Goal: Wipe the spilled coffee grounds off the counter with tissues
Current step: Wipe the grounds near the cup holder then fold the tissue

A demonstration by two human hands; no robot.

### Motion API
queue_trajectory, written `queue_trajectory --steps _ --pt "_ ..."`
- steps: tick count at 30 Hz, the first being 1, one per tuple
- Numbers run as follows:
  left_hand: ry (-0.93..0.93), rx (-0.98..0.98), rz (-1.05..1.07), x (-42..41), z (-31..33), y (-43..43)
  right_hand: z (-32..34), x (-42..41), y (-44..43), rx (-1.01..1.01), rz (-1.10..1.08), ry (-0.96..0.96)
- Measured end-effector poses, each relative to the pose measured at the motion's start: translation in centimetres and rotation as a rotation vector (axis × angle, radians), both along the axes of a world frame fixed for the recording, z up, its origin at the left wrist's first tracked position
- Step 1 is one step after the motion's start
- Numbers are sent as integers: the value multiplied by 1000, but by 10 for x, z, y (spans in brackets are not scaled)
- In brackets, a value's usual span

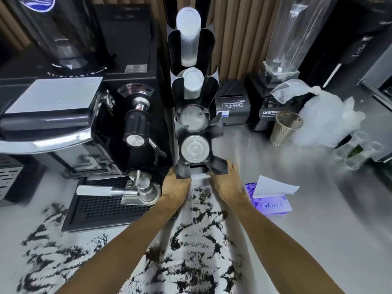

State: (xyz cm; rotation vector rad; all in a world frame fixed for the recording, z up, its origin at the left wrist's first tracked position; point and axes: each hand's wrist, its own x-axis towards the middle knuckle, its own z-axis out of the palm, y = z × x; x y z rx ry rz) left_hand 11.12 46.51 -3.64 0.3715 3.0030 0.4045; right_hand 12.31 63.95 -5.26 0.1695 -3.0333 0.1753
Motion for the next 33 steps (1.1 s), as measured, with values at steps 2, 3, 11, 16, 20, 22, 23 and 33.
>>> queue_trajectory --steps 2,3,11,16,20,22,23,33 --pt "82 -347 -149 5 16 5 -6 -1 0 57 36 63" --pt "141 -443 -191 4 17 6 -9 -2 1 75 54 89" --pt "94 -683 -179 17 26 12 -11 9 -4 154 1 60" --pt "41 -761 -203 31 13 3 -1 29 -3 218 43 21" --pt "43 -818 -266 54 14 4 0 51 -5 219 20 -36" --pt "52 -854 -303 65 14 3 -2 62 -6 202 15 -33" --pt "62 -873 -320 71 12 2 -2 68 -6 192 15 -27" --pt "119 -893 -429 112 2 -13 0 124 -10 232 21 -42"
